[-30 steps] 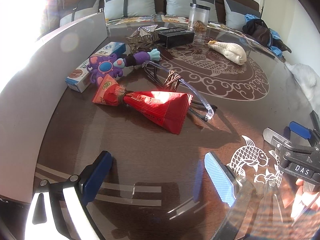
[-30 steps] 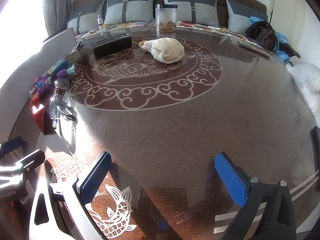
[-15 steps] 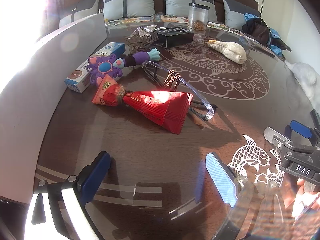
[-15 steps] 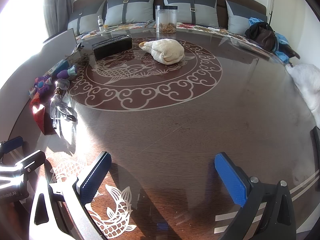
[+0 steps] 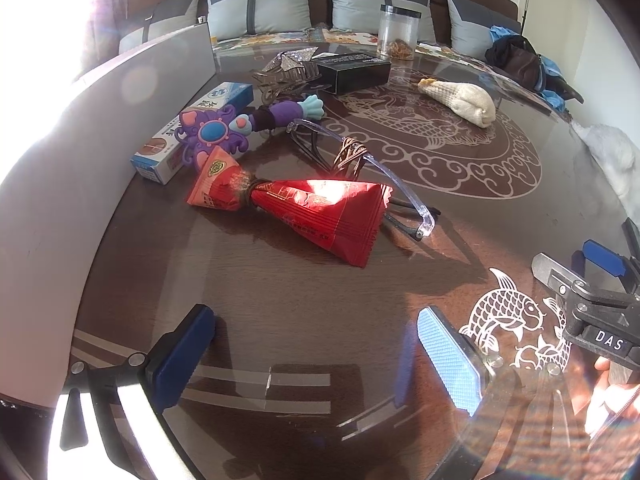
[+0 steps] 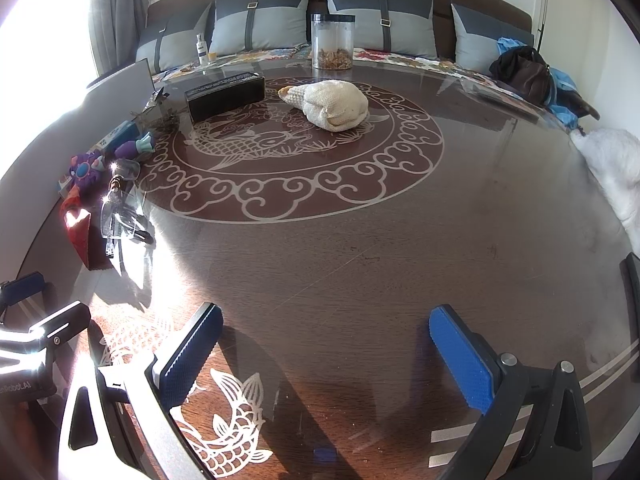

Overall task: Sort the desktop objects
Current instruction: 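Move the left gripper back over the red gift bag on the table, then approach the red gift bag with the left gripper and close on it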

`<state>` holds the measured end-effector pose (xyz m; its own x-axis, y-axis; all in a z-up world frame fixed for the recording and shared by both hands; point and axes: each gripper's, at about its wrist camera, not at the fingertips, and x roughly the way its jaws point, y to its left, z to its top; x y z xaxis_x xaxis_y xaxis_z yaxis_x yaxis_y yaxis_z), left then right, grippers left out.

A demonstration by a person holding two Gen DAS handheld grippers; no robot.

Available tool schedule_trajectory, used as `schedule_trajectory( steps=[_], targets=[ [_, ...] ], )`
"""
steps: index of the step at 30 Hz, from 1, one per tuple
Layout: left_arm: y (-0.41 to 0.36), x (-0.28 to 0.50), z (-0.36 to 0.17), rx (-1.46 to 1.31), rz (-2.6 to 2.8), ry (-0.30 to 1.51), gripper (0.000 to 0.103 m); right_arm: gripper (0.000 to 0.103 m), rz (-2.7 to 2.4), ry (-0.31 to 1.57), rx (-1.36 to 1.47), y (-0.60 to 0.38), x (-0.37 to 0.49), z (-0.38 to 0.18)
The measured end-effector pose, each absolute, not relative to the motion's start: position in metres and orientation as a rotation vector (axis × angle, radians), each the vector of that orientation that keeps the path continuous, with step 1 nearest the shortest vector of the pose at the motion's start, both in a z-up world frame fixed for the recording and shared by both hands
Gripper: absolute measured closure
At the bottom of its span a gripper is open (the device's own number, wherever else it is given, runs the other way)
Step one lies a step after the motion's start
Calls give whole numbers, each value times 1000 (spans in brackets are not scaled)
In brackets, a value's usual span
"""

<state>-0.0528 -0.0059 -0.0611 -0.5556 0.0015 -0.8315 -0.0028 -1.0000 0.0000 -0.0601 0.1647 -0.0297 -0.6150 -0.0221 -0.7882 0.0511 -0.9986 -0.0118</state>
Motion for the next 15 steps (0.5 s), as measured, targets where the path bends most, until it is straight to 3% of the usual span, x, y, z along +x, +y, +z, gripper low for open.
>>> schedule_trajectory(
  steps=[7, 15],
  targets=[
    [-14, -51, -60, -1514, 2772, -33, 0, 0, -2788, 52, 1356, 165, -60, -30],
    [-43, -49, -51, -1483, 2774, -299, 0, 0, -2790, 51, 1353, 165, -60, -29]
  ],
)
